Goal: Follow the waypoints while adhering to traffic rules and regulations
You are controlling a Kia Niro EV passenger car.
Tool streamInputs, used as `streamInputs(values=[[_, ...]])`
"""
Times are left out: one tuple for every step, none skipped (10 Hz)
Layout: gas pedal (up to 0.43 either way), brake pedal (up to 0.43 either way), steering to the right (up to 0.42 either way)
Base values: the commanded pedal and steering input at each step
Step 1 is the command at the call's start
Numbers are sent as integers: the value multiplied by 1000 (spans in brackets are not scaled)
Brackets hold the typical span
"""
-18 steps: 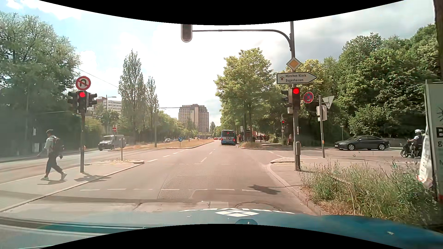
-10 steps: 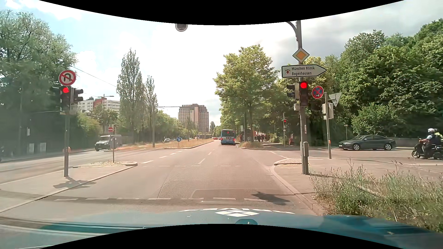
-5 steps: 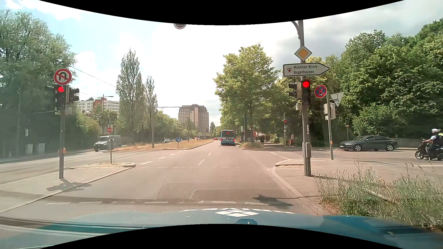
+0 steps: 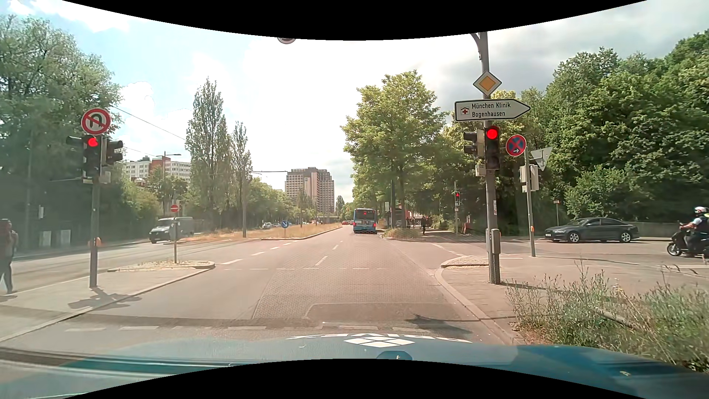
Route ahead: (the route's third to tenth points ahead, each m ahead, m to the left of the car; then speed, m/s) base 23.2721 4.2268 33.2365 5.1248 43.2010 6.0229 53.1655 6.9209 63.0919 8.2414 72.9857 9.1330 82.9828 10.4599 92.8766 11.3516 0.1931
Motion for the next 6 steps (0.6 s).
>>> streamInputs(values=[[0,165,-1],[0,165,-1],[0,171,-1],[0,177,-1],[0,177,-1],[0,177,-1]])
